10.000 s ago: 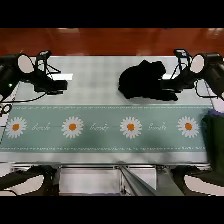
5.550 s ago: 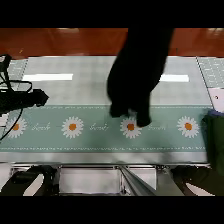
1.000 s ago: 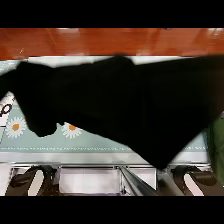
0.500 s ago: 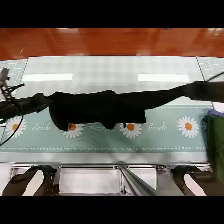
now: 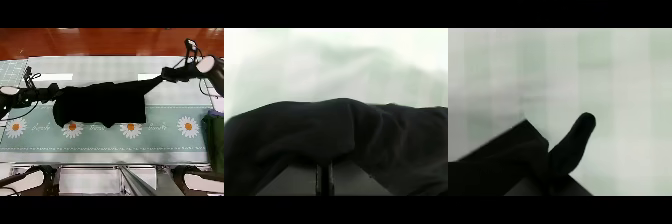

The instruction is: Fold the shirts.

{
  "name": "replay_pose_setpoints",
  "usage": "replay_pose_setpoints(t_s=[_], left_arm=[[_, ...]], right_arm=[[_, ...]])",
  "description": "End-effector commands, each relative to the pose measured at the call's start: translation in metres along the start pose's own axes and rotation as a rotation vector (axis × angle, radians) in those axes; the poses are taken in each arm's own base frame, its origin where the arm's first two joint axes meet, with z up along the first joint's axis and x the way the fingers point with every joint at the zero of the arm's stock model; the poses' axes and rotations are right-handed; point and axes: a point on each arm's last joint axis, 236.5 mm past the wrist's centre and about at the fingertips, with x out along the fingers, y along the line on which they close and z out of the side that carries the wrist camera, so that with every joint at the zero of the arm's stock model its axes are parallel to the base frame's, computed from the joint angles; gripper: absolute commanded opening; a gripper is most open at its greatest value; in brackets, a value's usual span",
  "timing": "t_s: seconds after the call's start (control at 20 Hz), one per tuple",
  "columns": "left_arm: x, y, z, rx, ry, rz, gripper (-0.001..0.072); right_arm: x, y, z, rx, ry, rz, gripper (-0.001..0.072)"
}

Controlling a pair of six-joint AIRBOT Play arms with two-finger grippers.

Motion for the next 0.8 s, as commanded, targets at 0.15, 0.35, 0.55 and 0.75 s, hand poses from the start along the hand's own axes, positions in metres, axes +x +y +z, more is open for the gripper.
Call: replay_pose_setpoints(t_s=[0.15,0.35,0.55,0.75], left_arm=[[0.022,0.002,0.025,0.07,-0.005,-0.008,0.0019],[0.021,0.0,0.02,0.076,0.017,-0.021,0.0277],[-0.026,0.012,0.017,0.093,0.177,-0.057,0.0499],[-0.099,0.04,0.01,-0.094,0.215,-0.1,0.0499]], right_arm=[[0.063,0.012,0.059,0.161,-0.093,0.087,0.0024],[0.07,0.018,0.066,0.232,-0.116,0.149,0.0415],[0.01,-0.009,0.07,0.229,-0.014,0.206,0.0409],[-0.061,-0.055,0.021,0.224,0.171,0.182,0.0408]])
